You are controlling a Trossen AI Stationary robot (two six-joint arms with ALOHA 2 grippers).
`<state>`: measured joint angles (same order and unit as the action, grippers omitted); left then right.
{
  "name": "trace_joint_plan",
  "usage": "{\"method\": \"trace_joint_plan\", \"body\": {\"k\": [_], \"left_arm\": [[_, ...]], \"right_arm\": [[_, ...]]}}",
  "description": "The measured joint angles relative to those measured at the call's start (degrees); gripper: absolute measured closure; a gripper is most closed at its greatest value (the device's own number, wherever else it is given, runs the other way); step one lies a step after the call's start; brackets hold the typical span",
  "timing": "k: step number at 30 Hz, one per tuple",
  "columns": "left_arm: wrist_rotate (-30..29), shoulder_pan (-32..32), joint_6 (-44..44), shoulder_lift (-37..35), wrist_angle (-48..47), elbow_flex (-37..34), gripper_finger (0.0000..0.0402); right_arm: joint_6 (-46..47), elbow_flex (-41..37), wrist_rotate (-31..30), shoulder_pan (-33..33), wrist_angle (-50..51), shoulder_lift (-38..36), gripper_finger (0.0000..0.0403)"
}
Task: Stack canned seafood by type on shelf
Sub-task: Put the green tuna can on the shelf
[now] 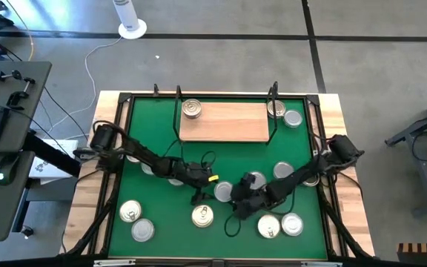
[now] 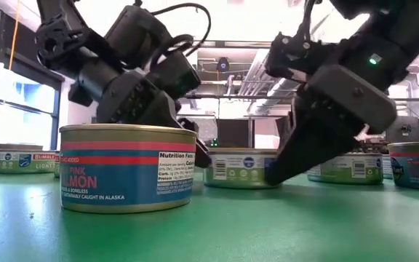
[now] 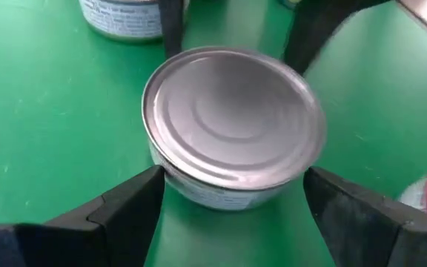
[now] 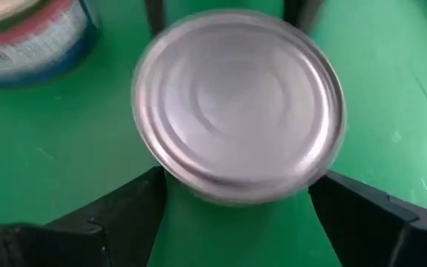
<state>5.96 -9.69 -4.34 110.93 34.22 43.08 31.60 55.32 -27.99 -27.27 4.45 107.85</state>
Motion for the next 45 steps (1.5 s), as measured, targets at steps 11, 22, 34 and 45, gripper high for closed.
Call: {"method": "trace_joint_plan", "body": {"k": [11,22,34,45], "left_arm": [[-0.05,0.0,1.56,1.03,-0.39,0.56,0.0117],[-0.03,-0.02,1.71,1.19,-0.82,0.56,0.0167],[-0.55,-0.02,1.59,1.17,-1.0,0.52,0.0178],[-4.95,-0.8,-0.17,-4.04,-11.71,0.78,0.0181]], "right_arm": [[-5.65,-0.1,3.78,2.87,-1.67,0.11,0.0066],[-10.8,-0.23,7.08,4.99,-4.86,0.18,0.002],[-11.95,-0.21,9.79,6.35,-6.79,2.41,0.0034],[-4.34,0.27,2.19,2.35,-4.74,1.62,0.0082]]}}
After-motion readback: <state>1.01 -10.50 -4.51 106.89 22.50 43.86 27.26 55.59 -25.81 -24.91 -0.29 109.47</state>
